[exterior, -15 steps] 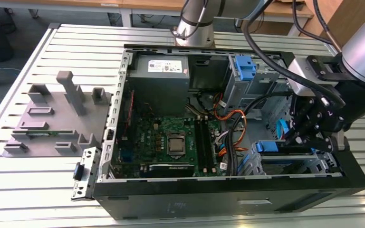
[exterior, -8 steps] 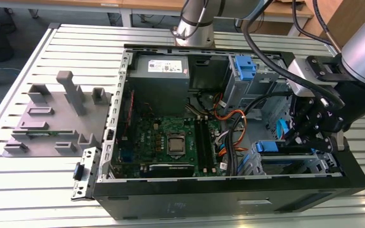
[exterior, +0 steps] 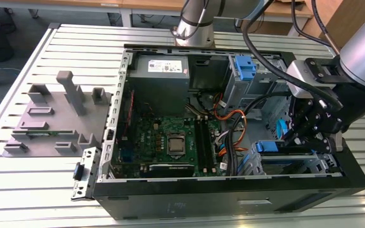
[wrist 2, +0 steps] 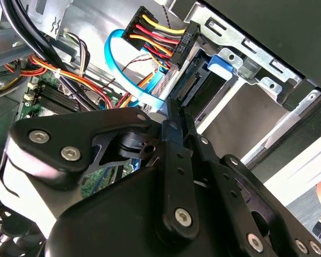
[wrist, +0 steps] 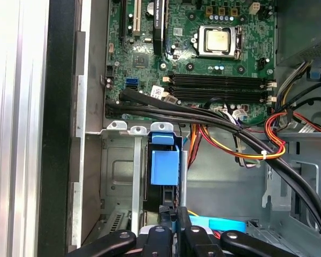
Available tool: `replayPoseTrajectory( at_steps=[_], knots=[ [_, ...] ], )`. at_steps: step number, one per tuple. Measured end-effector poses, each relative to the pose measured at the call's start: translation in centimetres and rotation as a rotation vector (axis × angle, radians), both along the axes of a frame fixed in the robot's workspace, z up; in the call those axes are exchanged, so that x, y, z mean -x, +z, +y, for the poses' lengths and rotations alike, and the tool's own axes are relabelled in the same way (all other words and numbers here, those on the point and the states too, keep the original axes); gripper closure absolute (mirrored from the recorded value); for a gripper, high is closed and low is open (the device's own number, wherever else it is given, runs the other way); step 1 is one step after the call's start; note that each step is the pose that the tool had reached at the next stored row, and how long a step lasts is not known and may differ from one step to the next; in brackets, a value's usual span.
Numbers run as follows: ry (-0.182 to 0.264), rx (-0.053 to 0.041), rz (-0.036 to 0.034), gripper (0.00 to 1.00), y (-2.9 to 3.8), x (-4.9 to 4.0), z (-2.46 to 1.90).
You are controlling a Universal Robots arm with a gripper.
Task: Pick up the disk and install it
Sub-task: 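Insert the first disk wire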
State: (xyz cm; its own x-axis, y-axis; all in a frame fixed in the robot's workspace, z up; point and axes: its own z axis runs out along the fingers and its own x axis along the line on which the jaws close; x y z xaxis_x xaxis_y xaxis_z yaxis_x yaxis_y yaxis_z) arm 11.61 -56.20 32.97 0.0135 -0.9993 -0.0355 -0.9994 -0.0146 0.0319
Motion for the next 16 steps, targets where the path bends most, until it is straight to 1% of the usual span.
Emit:
replayPoseTrajectory(
  at_steps=[9, 10, 12, 14, 16],
  knots=[
    [0.000, -0.0005, 0.0000, 0.83, -0.04, 0.00, 0.00],
    [0.000, -0.0005, 0.0000, 0.76, -0.04, 0.00, 0.00],
    [0.000, 0.0000, 0.0000, 0.76, 0.00, 0.00, 0.00],
    [0.000, -0.0003, 0.0000, 0.76, 0.29, 0.00, 0.00],
    [0.000, -0.0003, 0.0000, 0.76, 0.81, 0.00, 0.00]
  ],
)
